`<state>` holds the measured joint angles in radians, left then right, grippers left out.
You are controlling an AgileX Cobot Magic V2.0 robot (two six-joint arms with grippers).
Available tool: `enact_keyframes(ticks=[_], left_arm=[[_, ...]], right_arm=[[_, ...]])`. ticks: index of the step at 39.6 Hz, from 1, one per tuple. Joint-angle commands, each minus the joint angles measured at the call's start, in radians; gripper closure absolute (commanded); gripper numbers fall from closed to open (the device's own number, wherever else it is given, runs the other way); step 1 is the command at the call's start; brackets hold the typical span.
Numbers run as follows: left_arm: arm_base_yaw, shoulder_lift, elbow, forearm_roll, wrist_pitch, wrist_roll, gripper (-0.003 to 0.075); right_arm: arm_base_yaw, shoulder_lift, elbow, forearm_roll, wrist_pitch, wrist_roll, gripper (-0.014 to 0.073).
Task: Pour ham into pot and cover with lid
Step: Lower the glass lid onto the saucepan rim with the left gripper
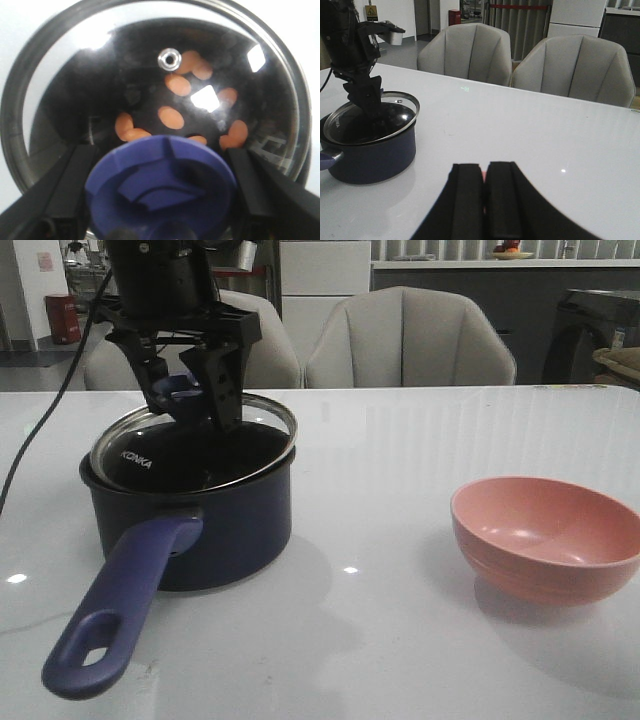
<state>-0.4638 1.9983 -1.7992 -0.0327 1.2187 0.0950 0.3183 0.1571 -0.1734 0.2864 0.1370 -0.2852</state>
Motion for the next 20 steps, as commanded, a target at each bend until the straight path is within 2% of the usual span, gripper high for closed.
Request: enact_keyframes(ticks=[1,5,15,20], left_arm=[[0.003,-0.082,-0.007,-0.014,0.068,-0.001,0.037],[0.003,-0.087,0.001,-0.014,0.068,-0.001,0.0352],[0.003,-0.087,0.001,-0.014,0.068,-0.001,0.0182],[0.003,-0.087,0.001,-0.014,0.068,-0.001,0.0153]], right_arm=[[-0.002,0.008,-0.026,0.005,-0.076,-0.003,0.0456],[-0.002,0.008,-0.026,0.005,-0.076,-0.003,0.0456],[-0.002,0.008,-0.026,0.005,-0.076,-0.003,0.0456],[-0.002,0.008,-0.026,0.005,-0.076,-0.003,0.0456]])
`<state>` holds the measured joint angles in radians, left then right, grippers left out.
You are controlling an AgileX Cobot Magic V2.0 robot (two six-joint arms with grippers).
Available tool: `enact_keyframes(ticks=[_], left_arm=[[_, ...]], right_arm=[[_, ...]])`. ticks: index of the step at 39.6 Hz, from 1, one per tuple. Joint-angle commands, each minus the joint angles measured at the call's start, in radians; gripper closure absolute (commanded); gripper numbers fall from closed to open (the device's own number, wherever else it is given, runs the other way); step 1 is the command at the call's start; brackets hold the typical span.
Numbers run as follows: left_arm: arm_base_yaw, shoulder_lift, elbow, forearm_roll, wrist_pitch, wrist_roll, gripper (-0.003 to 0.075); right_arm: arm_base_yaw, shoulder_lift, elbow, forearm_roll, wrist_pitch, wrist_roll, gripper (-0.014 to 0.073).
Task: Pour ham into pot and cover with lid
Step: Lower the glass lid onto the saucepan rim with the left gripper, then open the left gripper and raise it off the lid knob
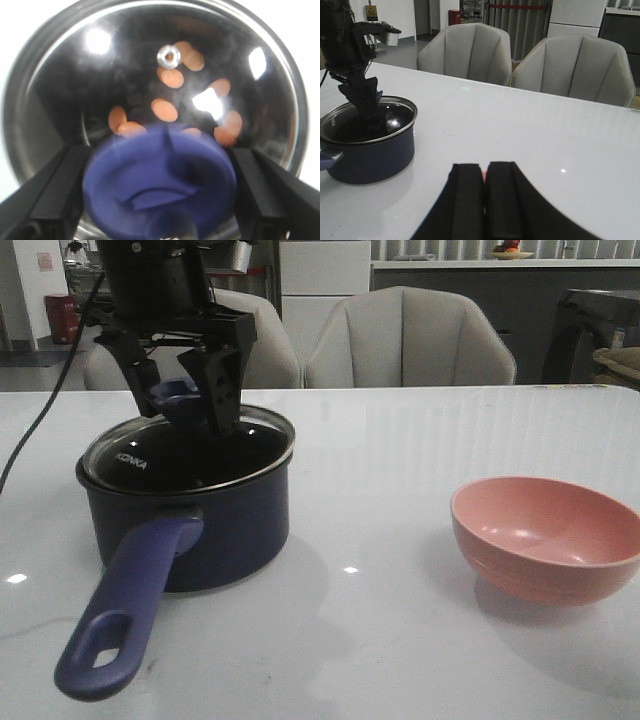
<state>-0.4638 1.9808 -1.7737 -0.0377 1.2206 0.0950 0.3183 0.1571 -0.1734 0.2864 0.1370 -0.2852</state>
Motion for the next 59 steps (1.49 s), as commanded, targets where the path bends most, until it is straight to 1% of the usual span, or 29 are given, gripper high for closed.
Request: enact_keyframes(ticks=[1,17,36,41,47,59], left_arm=[[0.003,-0.07,-0.025,-0.009,0.066,-0.001,0.0153],[0.003,-0.083,-0.025,-0.002,0.066,-0.001,0.0153],[0.003,-0.24,-0.005,0.018,0.066,-0.011,0.0155],[0.017,-0.299,0.067,0.018,0.066,-0.012,0.0167],[0.054,-0.382,0.208,0.018,0.05,-0.014,0.0192],[0.137,-0.678,0.517,0.016,-0.132,-0.045,0.026]], right_arm=[[-0.002,0.008,-0.026,0.005,-0.076,-0.003,0.0456],[-0.002,0.008,-0.026,0.005,-0.076,-0.003,0.0456],[-0.002,0.008,-0.026,0.005,-0.076,-0.003,0.0456],[-0.002,0.008,-0.026,0.005,-0.076,-0.003,0.0456],[-0.002,0.008,-0.026,0.005,-0.076,-0.003,0.0456],[-0.002,0.008,-0.026,0.005,-0.076,-0.003,0.0456]])
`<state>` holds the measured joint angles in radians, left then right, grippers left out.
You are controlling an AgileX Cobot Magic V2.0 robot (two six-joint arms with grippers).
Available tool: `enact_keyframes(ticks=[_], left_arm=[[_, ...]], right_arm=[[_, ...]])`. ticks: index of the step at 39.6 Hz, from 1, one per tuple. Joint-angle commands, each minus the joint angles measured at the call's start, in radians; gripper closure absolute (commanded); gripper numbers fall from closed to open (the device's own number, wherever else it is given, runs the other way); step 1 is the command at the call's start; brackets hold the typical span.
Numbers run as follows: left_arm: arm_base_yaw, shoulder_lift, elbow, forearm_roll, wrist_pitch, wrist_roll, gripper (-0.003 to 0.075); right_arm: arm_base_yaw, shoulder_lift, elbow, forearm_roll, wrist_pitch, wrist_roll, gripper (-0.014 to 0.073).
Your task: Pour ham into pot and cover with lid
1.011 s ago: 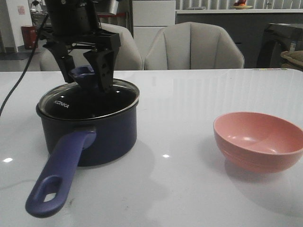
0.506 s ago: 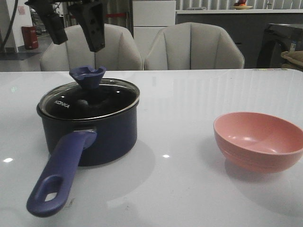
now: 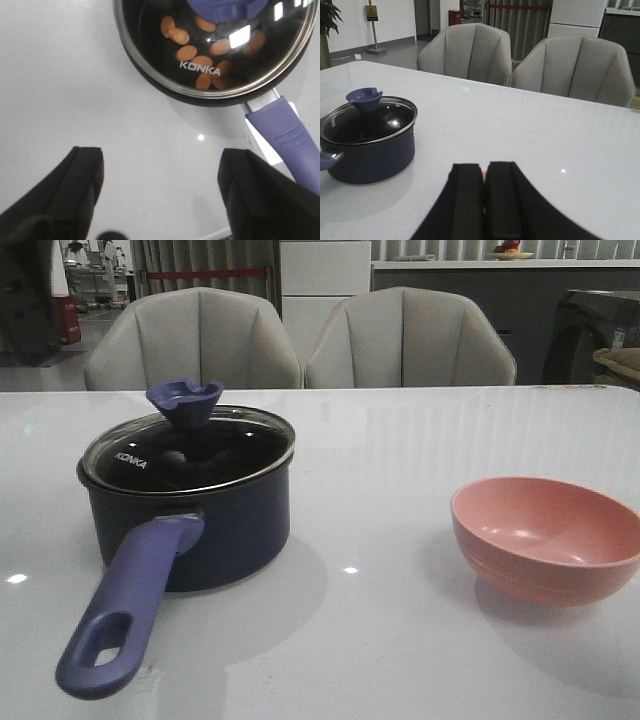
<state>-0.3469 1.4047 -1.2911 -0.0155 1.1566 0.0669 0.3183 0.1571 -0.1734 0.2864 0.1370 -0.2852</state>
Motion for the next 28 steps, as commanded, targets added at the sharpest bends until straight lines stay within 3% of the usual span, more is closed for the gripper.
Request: enact_keyframes(ticks=[1,14,28], left_arm=[[0.031,-0.134,0.061,-0.006,-0.082,-0.022,0.0264],[0.153,-0.543,0.374,-0.006,-0.304,-0.037,0.0272],[0.169,-0.971,0.666,-0.01,-0.499,-0.037,0.0272]], right_arm=[[-0.002,0.008,-0.026,0.005,-0.076,-0.003,0.0456],[-0.002,0.008,-0.026,0.005,-0.076,-0.003,0.0456],[-0.002,0.008,-0.026,0.005,-0.076,-0.003,0.0456]])
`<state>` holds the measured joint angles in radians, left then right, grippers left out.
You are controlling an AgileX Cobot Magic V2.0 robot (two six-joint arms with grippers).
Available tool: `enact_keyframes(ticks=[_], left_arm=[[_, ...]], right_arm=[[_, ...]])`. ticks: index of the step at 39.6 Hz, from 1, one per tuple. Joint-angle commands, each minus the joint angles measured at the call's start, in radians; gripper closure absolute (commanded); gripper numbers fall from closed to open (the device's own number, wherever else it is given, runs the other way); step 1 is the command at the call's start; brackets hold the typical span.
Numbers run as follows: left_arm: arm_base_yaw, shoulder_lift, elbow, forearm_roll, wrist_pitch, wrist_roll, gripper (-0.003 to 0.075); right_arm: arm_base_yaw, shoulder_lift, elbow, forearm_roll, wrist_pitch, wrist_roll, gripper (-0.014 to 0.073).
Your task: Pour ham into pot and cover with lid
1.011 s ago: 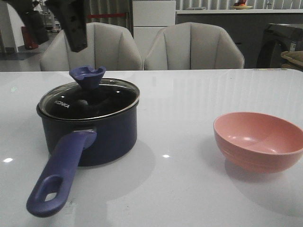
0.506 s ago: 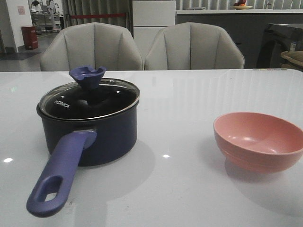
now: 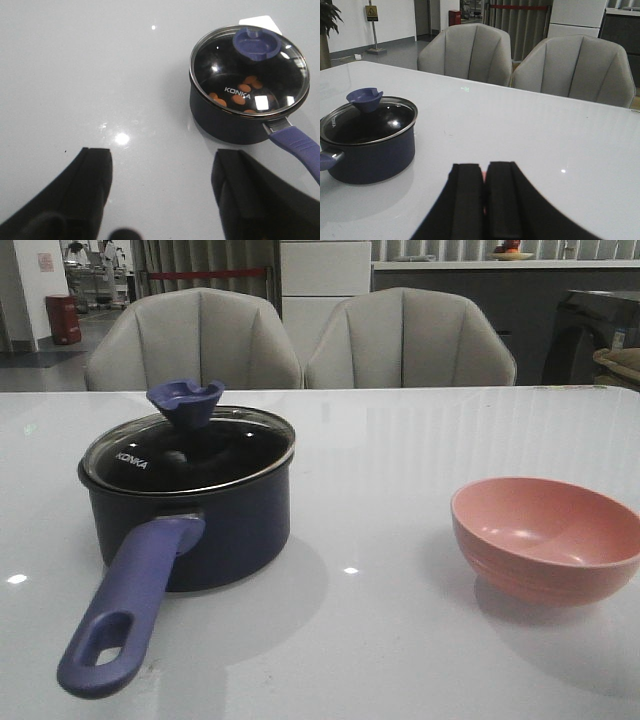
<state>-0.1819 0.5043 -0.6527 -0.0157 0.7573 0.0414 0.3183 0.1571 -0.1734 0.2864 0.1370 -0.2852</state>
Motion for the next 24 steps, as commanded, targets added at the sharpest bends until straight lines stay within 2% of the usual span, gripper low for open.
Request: enact_keyframes(ticks=[1,14,22,24], left_arm=[[0.004,-0.096,0.043,-0.01,-0.105,-0.011,0.0272],[0.004,-0.467,0.205,-0.015,-0.182,-0.011,0.0272],[0.004,-0.53,0.266,-0.015,-0.227,-0.011,0.0275],[0.004,-0.53,0.266,-0.015,-0.242,-0.011,0.0307]], right_arm=[[-0.002,0.008,-0.026,0.005,-0.076,-0.003,0.0456],[-0.002,0.008,-0.026,0.005,-0.076,-0.003,0.0456],[-0.002,0.008,-0.026,0.005,-0.076,-0.003,0.0456],[-0.002,0.008,-0.026,0.005,-0.076,-0.003,0.0456]])
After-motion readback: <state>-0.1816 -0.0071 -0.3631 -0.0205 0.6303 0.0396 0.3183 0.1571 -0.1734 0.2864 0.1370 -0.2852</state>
